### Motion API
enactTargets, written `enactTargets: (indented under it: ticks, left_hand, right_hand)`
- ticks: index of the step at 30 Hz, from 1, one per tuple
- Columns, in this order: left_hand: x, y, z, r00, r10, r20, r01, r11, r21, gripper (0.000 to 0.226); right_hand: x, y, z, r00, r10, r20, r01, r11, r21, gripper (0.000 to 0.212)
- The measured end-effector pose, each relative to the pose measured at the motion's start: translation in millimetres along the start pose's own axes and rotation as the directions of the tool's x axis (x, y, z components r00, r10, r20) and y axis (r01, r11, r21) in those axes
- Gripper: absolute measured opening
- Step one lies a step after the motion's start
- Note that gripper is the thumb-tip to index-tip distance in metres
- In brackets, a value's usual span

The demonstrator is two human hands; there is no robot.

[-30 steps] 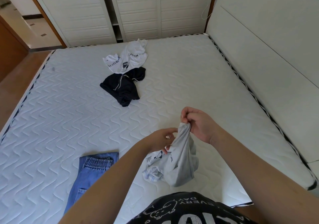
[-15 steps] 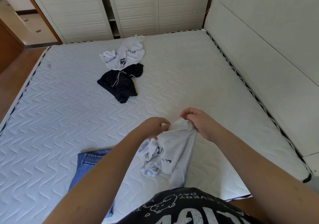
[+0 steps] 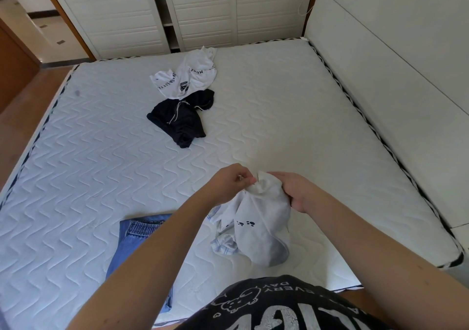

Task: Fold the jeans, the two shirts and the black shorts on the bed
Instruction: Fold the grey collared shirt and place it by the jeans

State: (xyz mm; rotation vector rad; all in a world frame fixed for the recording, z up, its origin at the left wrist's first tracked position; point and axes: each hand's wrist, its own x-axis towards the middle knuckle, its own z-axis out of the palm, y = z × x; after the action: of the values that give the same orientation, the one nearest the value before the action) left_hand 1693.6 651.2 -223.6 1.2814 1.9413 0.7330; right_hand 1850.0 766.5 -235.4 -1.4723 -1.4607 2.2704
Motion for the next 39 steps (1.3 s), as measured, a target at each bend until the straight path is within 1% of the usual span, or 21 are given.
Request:
enactTargets:
  ticks: [2,5,8,9,12,14,16,19,21,22,23,25,27,28,30,31,32,34,35,36,39]
  left_hand:
    - [-1.8,-2.5,0.4,1.000,0.006,0.005,-0.006,1.000,-0.018,0.010]
    - [-2.9,-6.0,-0.2,1.000,-0.019,-0.023,0.018,0.999,-0.047,0.012]
    - [-5.3,-14.0,-1.2,0.996,-0.081,-0.040,0.074,0.986,-0.151,0.020]
    - [-5.6,-15.9,-2.0,0.994,-0.095,-0.052,0.085,0.982,-0.171,0.025]
    - [-7.7,-10.2,-7.0,0.989,-0.078,-0.127,0.062,0.990,-0.128,0.029]
    - [-9.4,0.3,-10.4,0.987,-0.032,-0.155,0.006,0.986,-0.169,0.031]
    - [-9.7,8.5,-12.8,0.992,0.000,-0.126,-0.030,0.970,-0.241,0.034]
    - [-6.8,10.4,-17.8,0.998,0.030,-0.058,-0.045,0.959,-0.280,0.034]
    - [-4.1,7.4,-20.8,0.999,0.039,-0.028,-0.044,0.969,-0.244,0.021]
    - [-3.0,6.2,-21.3,0.999,0.037,-0.032,-0.043,0.977,-0.210,0.015]
    - [-1.2,3.7,-20.7,0.998,0.034,-0.051,-0.041,0.987,-0.156,0.013]
    - [0.9,0.7,-19.8,0.997,0.032,-0.077,-0.037,0.997,-0.070,0.017]
    - [2.1,-0.7,-21.0,0.997,0.028,-0.078,-0.031,0.998,-0.045,0.023]
    - [2.8,-1.5,-22.3,0.997,0.021,-0.073,-0.024,0.999,-0.040,0.020]
    - [2.9,-1.8,-27.9,0.996,0.005,-0.085,-0.007,0.999,-0.031,0.004]
    - [3.8,-3.0,-31.0,0.994,-0.012,-0.111,0.008,0.999,-0.036,0.003]
    - [4.7,-4.1,-34.1,0.989,-0.035,-0.144,0.028,0.998,-0.052,0.007]
    - [6.2,-6.4,-40.3,0.978,-0.080,-0.193,0.064,0.994,-0.090,0.013]
    - [6.5,-6.0,-43.4,0.975,-0.090,-0.202,0.071,0.993,-0.099,0.016]
    - [7.4,-5.8,-45.6,0.974,-0.093,-0.204,0.073,0.992,-0.103,0.016]
    - [8.6,-1.7,-52.9,0.978,-0.081,-0.190,0.065,0.994,-0.086,0.016]
  right_hand:
    - [-3.6,-1.1,3.1,0.995,-0.097,-0.002,0.097,0.994,0.051,0.017]
    - [-8.9,-5.0,9.7,0.981,-0.191,-0.023,0.192,0.971,0.143,0.014]
    - [-11.3,-10.6,14.7,0.961,-0.274,-0.039,0.276,0.938,0.209,0.009]
    - [-12.0,-12.5,15.3,0.951,-0.307,-0.037,0.308,0.928,0.209,0.008]
    - [-14.9,-18.9,16.8,0.907,-0.421,-0.002,0.418,0.899,0.132,0.009]
    - [-18.6,-22.0,19.7,0.885,-0.462,0.052,0.457,0.885,0.093,0.011]
    - [-22.7,-24.8,24.1,0.870,-0.480,0.116,0.476,0.877,0.063,0.012]
    - [-23.7,-28.1,28.4,0.863,-0.490,0.125,0.484,0.872,0.077,0.013]
    - [-22.5,-29.8,28.1,0.866,-0.489,0.099,0.479,0.871,0.113,0.014]
    - [-21.6,-30.1,27.3,0.868,-0.487,0.093,0.476,0.871,0.119,0.015]
    - [-19.8,-29.5,26.0,0.871,-0.483,0.092,0.473,0.874,0.114,0.015]
    - [-17.5,-27.8,24.3,0.881,-0.462,0.099,0.452,0.885,0.112,0.016]
    - [-14.9,-25.8,23.3,0.896,-0.430,0.111,0.421,0.902,0.098,0.017]
    - [-13.2,-24.8,22.6,0.905,-0.412,0.111,0.405,0.911,0.078,0.017]
    - [-9.7,-22.4,20.4,0.925,-0.361,0.116,0.360,0.932,0.032,0.021]
    - [-7.8,-19.9,18.6,0.934,-0.331,0.136,0.335,0.942,-0.010,0.023]
    - [-7.1,-17.4,17.4,0.937,-0.306,0.170,0.326,0.939,-0.105,0.025]
    - [-3.3,-9.4,13.8,0.931,-0.265,0.251,0.342,0.875,-0.343,0.025]
    - [-1.4,-5.4,12.3,0.927,-0.244,0.286,0.346,0.851,-0.395,0.023]
    - [-0.5,-2.3,11.9,0.924,-0.226,0.308,0.342,0.847,-0.407,0.022]
    - [8.3,6.2,10.7,0.924,-0.219,0.313,0.358,0.781,-0.512,0.010]
